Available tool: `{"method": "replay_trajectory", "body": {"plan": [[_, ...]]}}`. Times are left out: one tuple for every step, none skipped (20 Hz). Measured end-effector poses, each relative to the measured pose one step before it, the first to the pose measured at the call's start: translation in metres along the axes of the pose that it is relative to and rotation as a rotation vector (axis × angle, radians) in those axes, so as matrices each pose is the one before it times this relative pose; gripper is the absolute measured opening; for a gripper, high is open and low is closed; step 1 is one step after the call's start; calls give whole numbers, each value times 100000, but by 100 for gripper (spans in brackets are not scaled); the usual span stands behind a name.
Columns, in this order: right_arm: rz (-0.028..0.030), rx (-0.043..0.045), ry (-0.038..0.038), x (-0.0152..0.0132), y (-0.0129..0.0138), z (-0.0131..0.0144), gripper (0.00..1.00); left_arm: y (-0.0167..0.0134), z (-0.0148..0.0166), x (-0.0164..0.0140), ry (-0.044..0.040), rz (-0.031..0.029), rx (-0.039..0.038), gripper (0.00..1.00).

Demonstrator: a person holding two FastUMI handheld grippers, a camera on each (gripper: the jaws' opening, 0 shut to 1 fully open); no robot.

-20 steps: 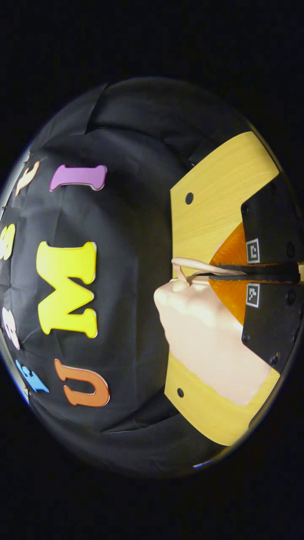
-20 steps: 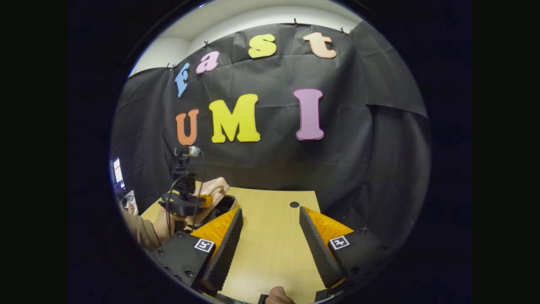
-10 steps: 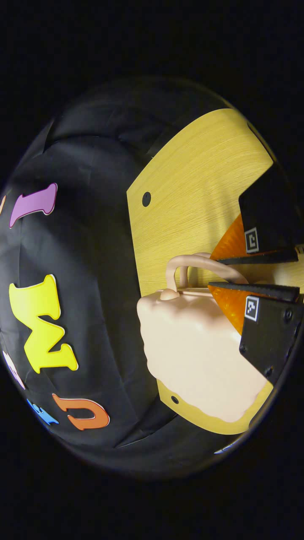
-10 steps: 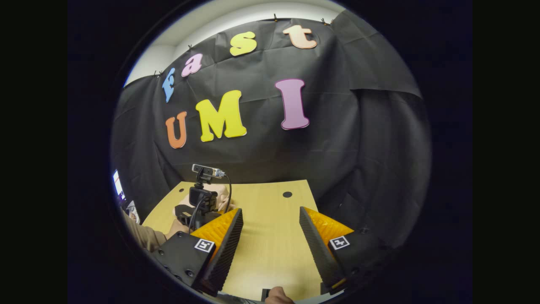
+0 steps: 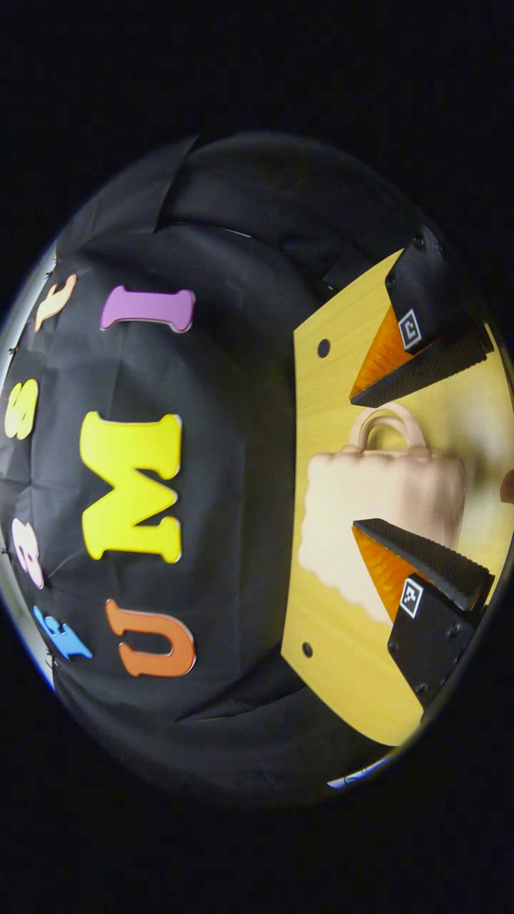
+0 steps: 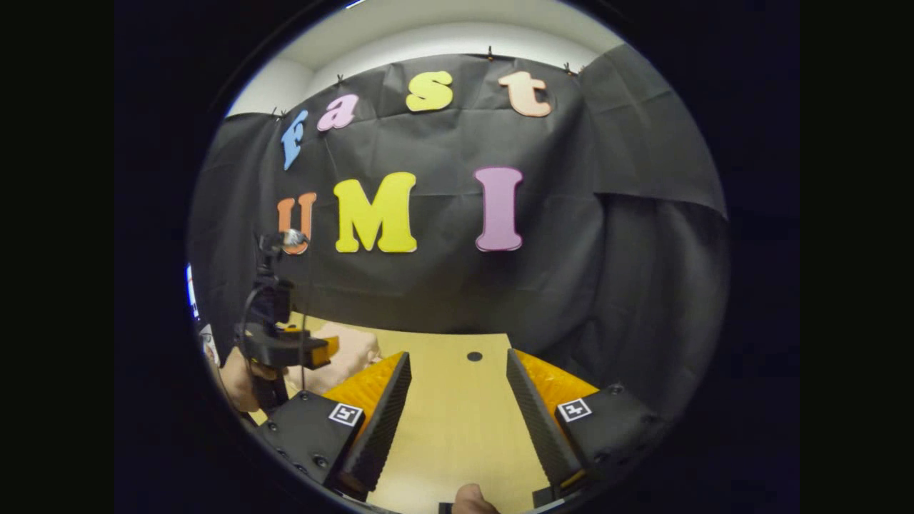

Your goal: First open the suitcase, pack the skin care products into it, and then close the suitcase.

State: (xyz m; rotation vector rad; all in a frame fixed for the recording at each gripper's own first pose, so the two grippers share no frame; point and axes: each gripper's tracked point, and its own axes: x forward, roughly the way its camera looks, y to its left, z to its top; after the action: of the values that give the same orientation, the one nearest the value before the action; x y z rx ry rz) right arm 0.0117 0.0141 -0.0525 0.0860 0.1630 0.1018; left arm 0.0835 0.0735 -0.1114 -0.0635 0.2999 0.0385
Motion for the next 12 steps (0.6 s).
{"method": "replay_trajectory", "body": {"plan": [[-88,-174,-799,404,1249,472,80,1710,1888,-1562,-4830,2300,655,99],[416,8,-238,484,1451,268,80,2069,1827,-1495,-4573,2968,1108,99],[1287,819,-76,189,1699,476,80,1470,1473,-1958,-3849,876,924,99],[1585,1053,-646,218,1780,516,80,1415,1306,-1352,-3450,236,796,99],[1628,516,-991,285,1722,472,80,1464,1223,-1319,-3644,261,659,99],[1492,-550,-1189,385,1641,223,81,1172,1201,-1086,-3072,-118,603,99],[1447,-1025,-788,285,1617,214,80,1228,724,-1166,-2214,1103,723,98],[1823,-1052,-222,237,1662,-12,80,1154,367,-857,-889,1194,-142,98],[1997,-1021,-84,133,1658,41,80,850,162,-692,-26,890,-819,98],[1770,-1064,-453,-83,1521,191,81,751,-3,-751,-129,244,-926,98],[1570,-1347,-733,52,1378,325,81,483,10,-564,-166,-262,-873,98],[1296,-1751,-721,19,1321,318,80,369,-73,-552,-397,-322,-428,98]]}}
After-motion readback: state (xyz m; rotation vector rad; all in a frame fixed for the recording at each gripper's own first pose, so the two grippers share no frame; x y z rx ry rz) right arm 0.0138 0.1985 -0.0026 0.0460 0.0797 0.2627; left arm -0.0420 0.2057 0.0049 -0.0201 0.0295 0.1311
